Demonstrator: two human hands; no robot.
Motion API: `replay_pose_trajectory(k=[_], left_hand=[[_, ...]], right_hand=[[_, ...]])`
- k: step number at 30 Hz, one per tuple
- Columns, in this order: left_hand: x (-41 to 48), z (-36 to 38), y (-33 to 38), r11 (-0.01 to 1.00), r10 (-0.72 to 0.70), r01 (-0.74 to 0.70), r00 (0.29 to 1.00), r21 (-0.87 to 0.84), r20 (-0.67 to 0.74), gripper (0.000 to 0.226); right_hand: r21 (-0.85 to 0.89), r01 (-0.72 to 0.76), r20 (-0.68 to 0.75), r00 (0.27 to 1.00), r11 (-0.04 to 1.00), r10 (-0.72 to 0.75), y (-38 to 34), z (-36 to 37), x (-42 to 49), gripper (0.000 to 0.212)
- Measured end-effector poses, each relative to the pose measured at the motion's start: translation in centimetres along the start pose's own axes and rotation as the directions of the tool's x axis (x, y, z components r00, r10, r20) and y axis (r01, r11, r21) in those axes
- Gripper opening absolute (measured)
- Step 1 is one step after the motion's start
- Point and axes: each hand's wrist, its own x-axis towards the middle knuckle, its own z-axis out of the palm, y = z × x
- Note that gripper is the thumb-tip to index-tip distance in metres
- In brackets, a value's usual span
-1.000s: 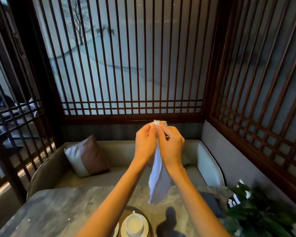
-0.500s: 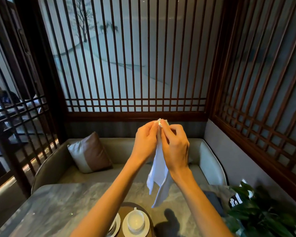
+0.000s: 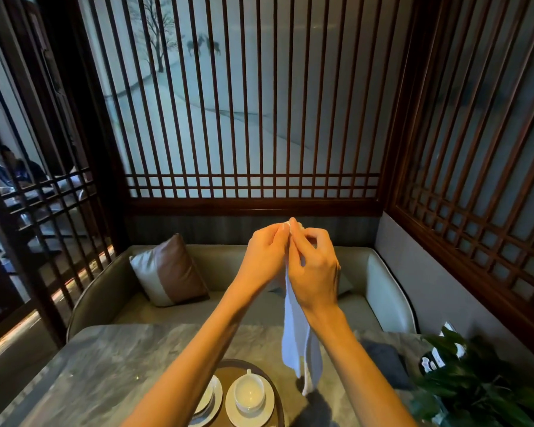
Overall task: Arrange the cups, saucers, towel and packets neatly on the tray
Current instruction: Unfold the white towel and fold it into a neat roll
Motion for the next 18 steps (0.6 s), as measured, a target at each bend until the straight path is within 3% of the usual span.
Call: replay_pose_trajectory(k=[5,7,10,13,15,18], left_hand=[[0.5,-2.8,-0.2,0.998,0.066,-0.068,0.987,0.008,0.145,0.021],[0.9,-3.9,0.1,0.997,0.076,-0.080,0.976,0.013,0.204,0.017],[1.5,-5.3,0.7,0.989,0.108,-0.128,0.966,0.072,0.236,0.018],[1.8,-6.3,1.1,0.984,0.103,-0.134,0.966,0.119,0.239,0.019],[1.7,-6.8,1.1,0.987,0.076,-0.105,0.972,0.120,0.223,0.018],[1.5,-7.3,1.0,0.990,0.058,-0.084,0.973,0.110,0.222,0.019]], right_hand=[[0.260,-0.139,0.340,0.939,0.955,0.044,1.2,-2.0,0.2,0.036],[0.324,-0.177,0.388,0.921,0.929,0.041,2.2,-3.0,0.9,0.039],[0.219,-0.294,0.452,0.875,0.930,0.171,4.3,-3.6,1.9,0.030],[0.163,-0.453,0.639,0.725,0.877,0.256,5.8,-3.5,2.1,0.019],[0.208,-0.493,0.707,0.673,0.845,0.219,6.0,-3.3,2.0,0.026],[0.273,-0.519,0.733,0.657,0.810,0.174,5.4,-2.8,2.1,0.043]])
